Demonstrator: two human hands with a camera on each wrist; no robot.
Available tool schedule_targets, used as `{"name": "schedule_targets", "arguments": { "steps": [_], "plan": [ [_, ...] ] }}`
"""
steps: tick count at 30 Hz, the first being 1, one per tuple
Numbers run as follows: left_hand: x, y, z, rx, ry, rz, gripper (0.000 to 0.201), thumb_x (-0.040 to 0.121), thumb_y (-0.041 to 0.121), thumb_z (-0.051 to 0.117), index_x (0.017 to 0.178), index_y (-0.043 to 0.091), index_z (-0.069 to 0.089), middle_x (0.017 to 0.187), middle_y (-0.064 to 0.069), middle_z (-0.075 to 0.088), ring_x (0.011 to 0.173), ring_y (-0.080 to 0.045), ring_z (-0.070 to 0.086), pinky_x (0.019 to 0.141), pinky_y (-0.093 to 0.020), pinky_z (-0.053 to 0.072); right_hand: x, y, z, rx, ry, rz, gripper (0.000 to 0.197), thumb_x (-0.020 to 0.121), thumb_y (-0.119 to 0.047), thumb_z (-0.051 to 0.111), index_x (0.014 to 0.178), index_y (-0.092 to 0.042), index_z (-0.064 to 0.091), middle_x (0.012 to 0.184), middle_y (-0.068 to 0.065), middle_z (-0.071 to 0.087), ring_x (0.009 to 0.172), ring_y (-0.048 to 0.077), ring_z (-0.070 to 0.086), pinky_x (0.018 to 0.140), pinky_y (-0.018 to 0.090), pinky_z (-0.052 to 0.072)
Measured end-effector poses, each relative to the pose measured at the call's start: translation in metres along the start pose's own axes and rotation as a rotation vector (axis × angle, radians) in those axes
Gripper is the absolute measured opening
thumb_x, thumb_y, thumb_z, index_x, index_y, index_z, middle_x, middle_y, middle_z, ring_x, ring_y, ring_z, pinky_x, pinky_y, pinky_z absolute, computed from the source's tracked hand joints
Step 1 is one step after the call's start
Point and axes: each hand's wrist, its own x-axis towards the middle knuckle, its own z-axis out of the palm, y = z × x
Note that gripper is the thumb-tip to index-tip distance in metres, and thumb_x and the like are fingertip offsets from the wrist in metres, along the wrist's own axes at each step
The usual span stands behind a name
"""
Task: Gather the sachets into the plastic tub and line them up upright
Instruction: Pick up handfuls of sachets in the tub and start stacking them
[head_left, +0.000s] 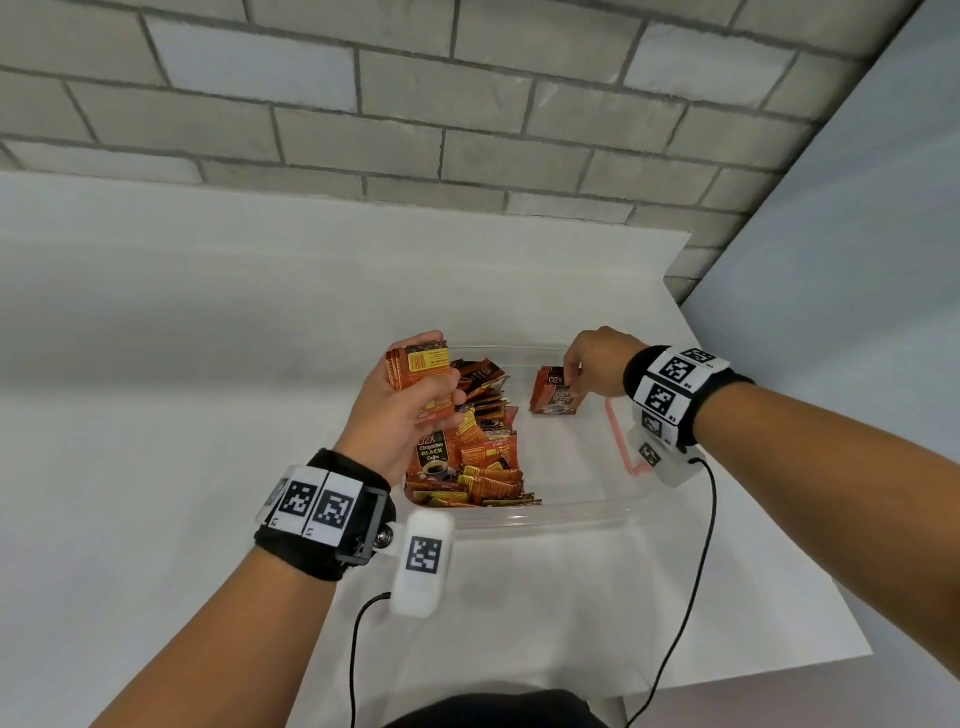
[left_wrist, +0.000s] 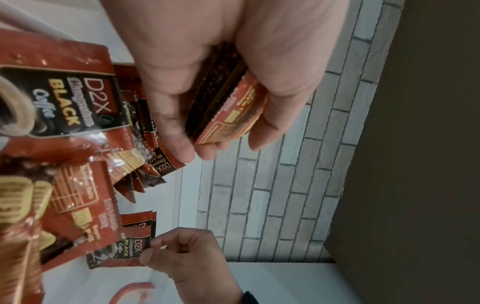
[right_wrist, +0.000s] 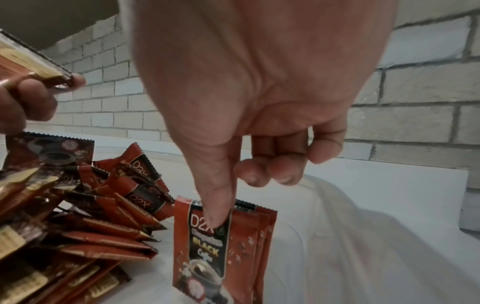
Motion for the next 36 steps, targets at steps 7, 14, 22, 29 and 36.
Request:
{"name": "schedule_targets", "arguments": {
  "steps": [7,14,22,29,36],
  "plan": [
    [0.001,0.0,0.001,-0.001,-0.004,0.001,0.037,0.085,0.002,0.062,0.116,0.022,0.059,0.091,-0.007,0.066,0.079,-0.021,0.066,0.068,-0.032,0.058,0.0,-0.003,0.001,-0.077,0.028,0.017,0.014,0.086,-0.023,0.066,0.097,-0.016,0.069,0.089,0.002,0.06,0.078,0.019,0.055,0.066,0.027,0.043],
    [0.001,0.0,0.0,0.004,0.005,-0.009,0.037,0.085,0.002,0.063,0.118,0.02,0.059,0.092,-0.008,0.066,0.08,-0.022,0.067,0.067,-0.031,0.058,0.005,-0.006,0.0,-0.167,0.101,0.027,0.022,0.085,-0.026,0.068,0.099,-0.01,0.065,0.098,0.007,0.063,0.08,0.023,0.057,0.067,0.028,0.044],
    [0.0,-0.002,-0.001,-0.013,0.018,-0.015,0.037,0.085,0.004,0.063,0.12,0.016,0.058,0.091,-0.008,0.067,0.078,-0.022,0.068,0.067,-0.033,0.058,0.004,-0.011,-0.003,-0.317,0.148,0.085,0.033,0.088,-0.03,0.063,0.072,-0.012,0.04,0.069,-0.001,0.036,0.061,0.017,0.043,0.066,0.03,0.035],
    [-0.003,-0.001,0.003,-0.154,-0.022,-0.149,0.014,0.096,0.009,0.044,0.104,0.003,0.053,0.087,-0.019,0.067,0.072,-0.03,0.071,0.06,-0.038,0.06,-0.006,-0.004,-0.006,-0.071,0.165,0.08,0.025,0.091,-0.035,0.056,0.091,-0.01,0.056,0.094,0.004,0.058,0.08,0.021,0.053,0.067,0.028,0.04],
    [-0.007,-0.002,0.02,-0.021,-0.094,-0.19,0.028,0.089,0.015,0.06,0.116,0.009,0.059,0.103,-0.014,0.07,0.088,-0.028,0.07,0.057,-0.035,0.059,-0.074,-0.03,-0.008,0.904,0.135,-0.292,0.028,0.088,-0.035,0.063,0.114,-0.025,0.062,0.085,-0.006,0.061,0.068,0.009,0.06,0.063,0.024,0.048]
  ]
}}
